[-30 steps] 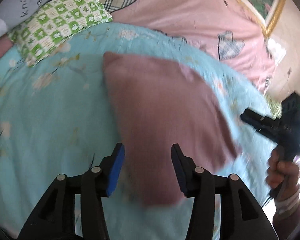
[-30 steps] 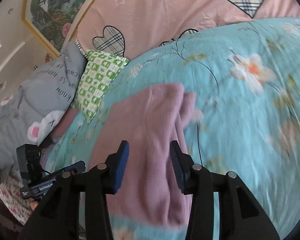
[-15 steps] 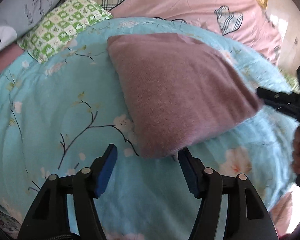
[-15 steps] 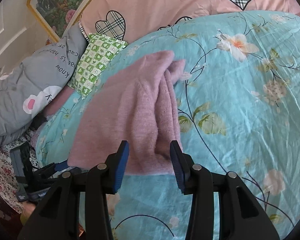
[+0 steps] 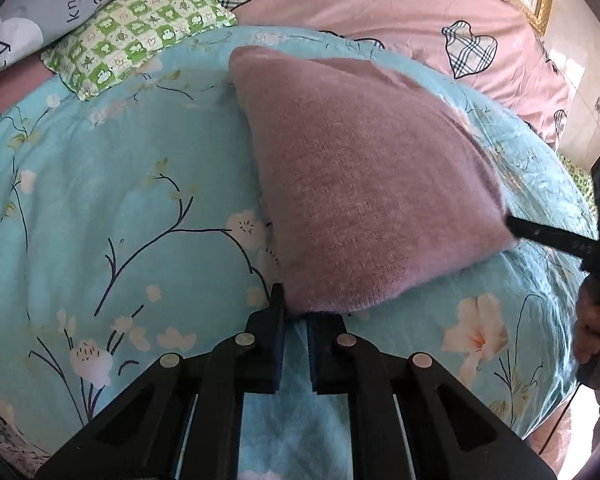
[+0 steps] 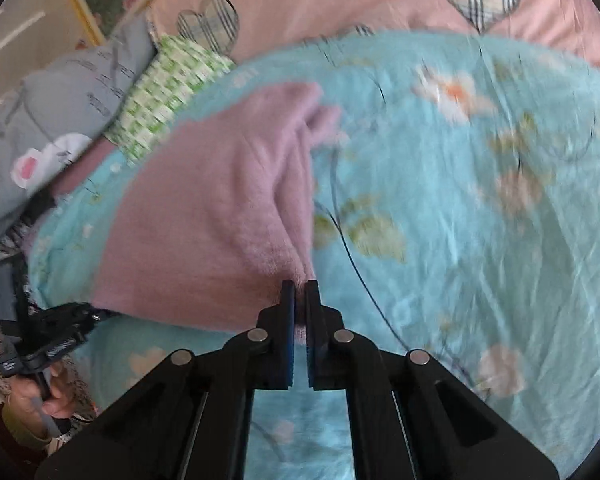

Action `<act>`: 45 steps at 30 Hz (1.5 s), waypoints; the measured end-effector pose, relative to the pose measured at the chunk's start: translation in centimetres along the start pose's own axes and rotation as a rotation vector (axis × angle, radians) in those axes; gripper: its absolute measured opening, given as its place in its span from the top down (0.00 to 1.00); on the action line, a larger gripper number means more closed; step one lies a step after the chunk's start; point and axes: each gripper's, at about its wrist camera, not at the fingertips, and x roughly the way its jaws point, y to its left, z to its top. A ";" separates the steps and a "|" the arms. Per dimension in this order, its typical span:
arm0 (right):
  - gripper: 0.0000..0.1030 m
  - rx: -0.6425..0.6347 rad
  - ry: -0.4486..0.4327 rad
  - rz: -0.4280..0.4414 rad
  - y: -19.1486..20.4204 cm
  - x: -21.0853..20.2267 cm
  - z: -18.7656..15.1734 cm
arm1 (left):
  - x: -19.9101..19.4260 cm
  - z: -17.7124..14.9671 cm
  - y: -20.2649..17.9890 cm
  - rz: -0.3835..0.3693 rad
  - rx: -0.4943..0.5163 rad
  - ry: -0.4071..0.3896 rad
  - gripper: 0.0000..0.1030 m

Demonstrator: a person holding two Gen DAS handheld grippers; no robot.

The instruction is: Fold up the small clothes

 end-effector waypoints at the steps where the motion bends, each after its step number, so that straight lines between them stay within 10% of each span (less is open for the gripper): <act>1: 0.96 0.011 -0.006 0.006 -0.2 0.1 -0.1 | -0.1 0.0 0.0 0.002 0.005 0.003 0.93; 15: 0.88 0.124 -0.127 0.149 0.5 -4.7 1.4 | -6.4 1.6 0.3 -0.139 0.038 -0.076 0.91; 21: 0.88 0.055 -0.102 0.211 4.4 -1.2 4.4 | -3.1 6.5 -1.1 -0.199 -0.010 -0.088 0.89; 24: 0.88 0.044 -0.055 0.111 4.3 1.1 4.5 | 0.2 7.3 -1.1 -0.199 -0.046 0.009 0.89; 26: 0.92 0.058 0.002 0.056 3.1 3.0 3.8 | 2.6 6.8 -1.3 -0.175 -0.043 0.091 0.90; 45: 1.00 0.093 -0.077 0.079 0.5 -0.5 -0.6 | -2.8 0.5 -0.6 -0.147 0.038 -0.023 0.73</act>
